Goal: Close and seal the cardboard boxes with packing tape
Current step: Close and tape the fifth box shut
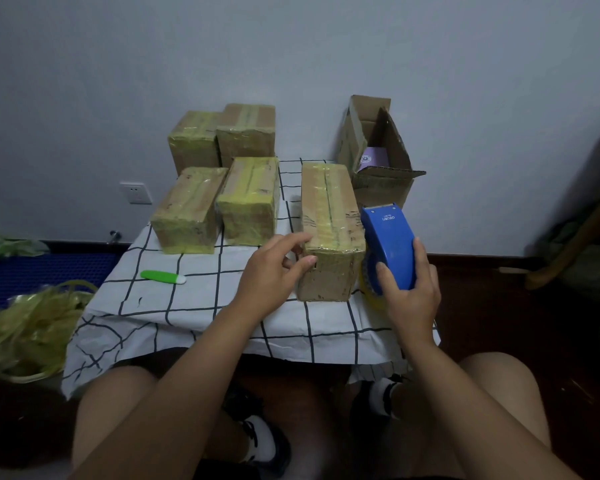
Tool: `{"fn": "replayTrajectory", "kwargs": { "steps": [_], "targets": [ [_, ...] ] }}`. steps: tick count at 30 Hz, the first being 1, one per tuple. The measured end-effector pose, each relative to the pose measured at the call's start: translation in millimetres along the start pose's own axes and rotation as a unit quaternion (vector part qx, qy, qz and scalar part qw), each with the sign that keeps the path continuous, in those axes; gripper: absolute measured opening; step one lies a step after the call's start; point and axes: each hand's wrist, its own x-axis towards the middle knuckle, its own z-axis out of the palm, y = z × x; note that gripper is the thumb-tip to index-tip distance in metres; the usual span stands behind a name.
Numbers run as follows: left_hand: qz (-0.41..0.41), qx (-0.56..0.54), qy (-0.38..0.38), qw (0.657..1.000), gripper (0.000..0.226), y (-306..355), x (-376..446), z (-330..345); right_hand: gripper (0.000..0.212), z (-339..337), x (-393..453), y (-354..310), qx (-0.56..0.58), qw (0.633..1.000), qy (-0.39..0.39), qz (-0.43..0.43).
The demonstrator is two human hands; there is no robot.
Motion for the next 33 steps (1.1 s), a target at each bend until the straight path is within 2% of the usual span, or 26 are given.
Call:
{"fn": "replayTrajectory", "kwargs": {
  "steps": [4, 9, 13, 27, 33],
  "targets": [
    [-0.002, -0.01, -0.005, 1.0, 0.025, 2, 3, -1, 0.081, 0, 0, 1, -0.001, 1.0, 0.001, 0.001],
    [-0.018, -0.032, -0.001, 0.999, 0.031, 6, 0, 1, 0.08, 1, 0, 1, 0.0, 1.0, 0.002, -0.001],
    [-0.009, -0.018, 0.007, 1.0, 0.025, 5, 0, 0, 0.08, 1, 0, 2, -0.002, 1.0, 0.003, 0.0],
    [0.042, 0.031, -0.081, 0.995, 0.035, -4, 2, -13, 0.08, 1, 0, 0, -0.002, 1.0, 0.008, -0.002],
    [0.025, 0.01, -0.056, 0.998, 0.025, 2, 8, -11, 0.079, 1, 0, 1, -0.001, 1.0, 0.008, -0.003]
  ]
}}
